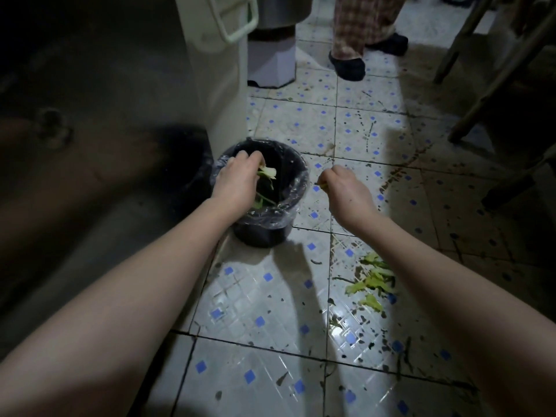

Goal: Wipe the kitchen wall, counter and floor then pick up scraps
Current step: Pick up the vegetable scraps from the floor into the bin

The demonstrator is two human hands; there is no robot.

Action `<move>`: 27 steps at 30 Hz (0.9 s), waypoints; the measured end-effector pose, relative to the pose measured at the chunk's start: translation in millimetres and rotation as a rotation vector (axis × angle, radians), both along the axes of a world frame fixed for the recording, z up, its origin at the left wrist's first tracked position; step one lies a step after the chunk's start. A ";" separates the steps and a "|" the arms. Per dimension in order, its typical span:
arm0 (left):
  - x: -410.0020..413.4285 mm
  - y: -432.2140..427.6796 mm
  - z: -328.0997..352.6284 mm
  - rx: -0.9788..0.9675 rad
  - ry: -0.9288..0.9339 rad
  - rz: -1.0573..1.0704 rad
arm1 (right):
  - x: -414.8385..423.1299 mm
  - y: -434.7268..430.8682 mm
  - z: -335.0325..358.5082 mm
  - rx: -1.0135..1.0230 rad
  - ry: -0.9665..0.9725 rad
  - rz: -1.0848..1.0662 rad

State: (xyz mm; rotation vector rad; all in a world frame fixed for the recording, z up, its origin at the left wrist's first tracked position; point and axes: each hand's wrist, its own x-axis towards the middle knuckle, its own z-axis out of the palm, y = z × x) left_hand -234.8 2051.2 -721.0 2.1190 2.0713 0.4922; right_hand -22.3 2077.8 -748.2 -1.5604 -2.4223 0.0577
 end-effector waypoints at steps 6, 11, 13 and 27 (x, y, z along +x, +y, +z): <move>-13.1 7.9 -0.7 -0.059 0.106 0.024 | -27.6 5.4 -3.8 0.024 0.002 0.087; -22.8 6.4 -7.4 -0.099 0.223 0.034 | -40.6 9.0 -2.2 0.011 0.015 0.092; -26.5 4.2 -8.8 -0.088 0.258 0.037 | -46.5 10.3 -3.2 0.003 0.024 0.085; -18.5 -7.2 -7.7 -0.047 0.397 0.000 | -46.9 12.8 -10.4 -0.007 0.038 0.085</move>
